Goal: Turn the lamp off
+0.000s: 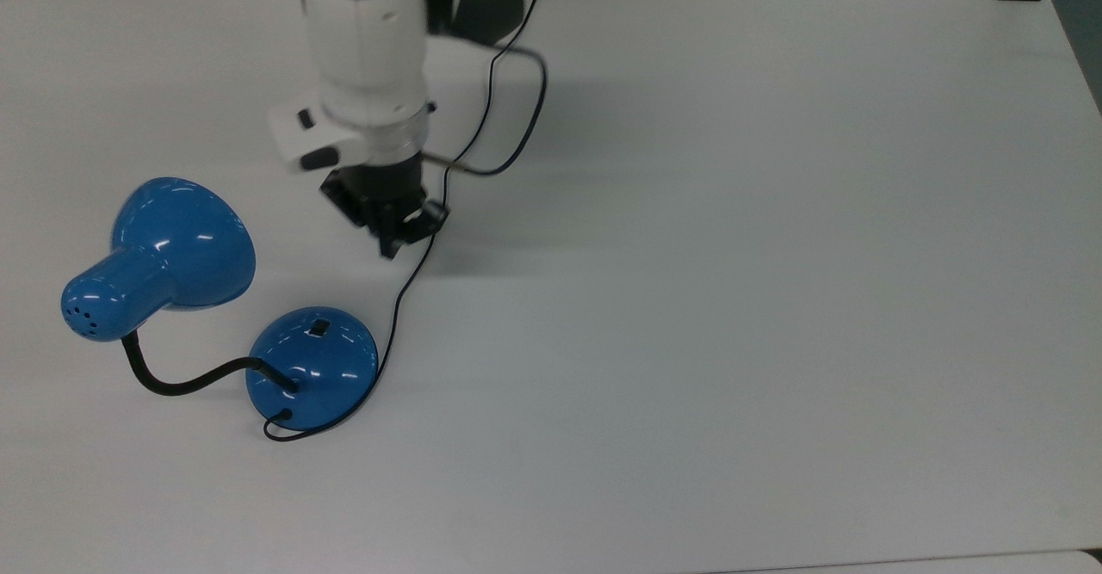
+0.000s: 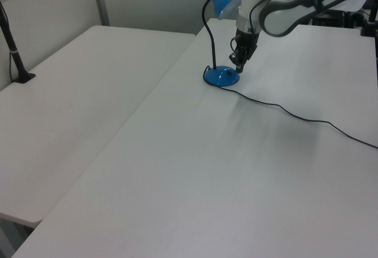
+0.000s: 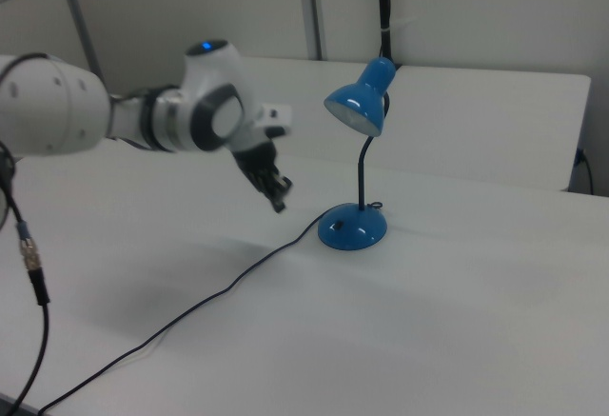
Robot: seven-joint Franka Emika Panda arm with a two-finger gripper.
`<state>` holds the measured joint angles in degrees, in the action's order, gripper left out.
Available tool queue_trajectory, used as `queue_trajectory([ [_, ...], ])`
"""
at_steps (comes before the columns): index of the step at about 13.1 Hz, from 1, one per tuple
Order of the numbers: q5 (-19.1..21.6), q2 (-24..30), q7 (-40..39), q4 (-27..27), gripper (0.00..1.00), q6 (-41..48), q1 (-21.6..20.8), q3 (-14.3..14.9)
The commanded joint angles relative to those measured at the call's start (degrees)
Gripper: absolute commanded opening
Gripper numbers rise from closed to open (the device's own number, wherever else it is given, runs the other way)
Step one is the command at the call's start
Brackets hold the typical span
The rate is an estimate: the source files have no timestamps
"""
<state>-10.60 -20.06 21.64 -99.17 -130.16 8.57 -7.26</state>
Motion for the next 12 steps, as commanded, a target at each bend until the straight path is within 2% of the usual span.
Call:
queue_trajectory([
  [1, -0.3, 6.41, -7.63, 0.54, 0.05, 14.53, -2.93, -1.44],
  [4, 4.08, 12.48, -14.59, 0.73, 0.19, 22.22, -5.49, 0.48],
  [6, 5.77, 15.3, -16.18, 0.73, 0.3, 25.47, -8.03, 2.85],
  [7, 5.77, 16.27, -16.28, 0.73, 0.46, 26.7, -10.04, 4.34],
  [9, 5.77, 17.33, -16.1, 0.73, 0.96, 28.2, -12.87, 6.2],
  [10, 5.68, 17.59, -15.93, 0.73, 1.0, 29.08, -13.14, 6.2],
  [12, 5.5, 18.3, -16.28, 0.9, 1.0, 31.01, -13.05, 6.2],
])
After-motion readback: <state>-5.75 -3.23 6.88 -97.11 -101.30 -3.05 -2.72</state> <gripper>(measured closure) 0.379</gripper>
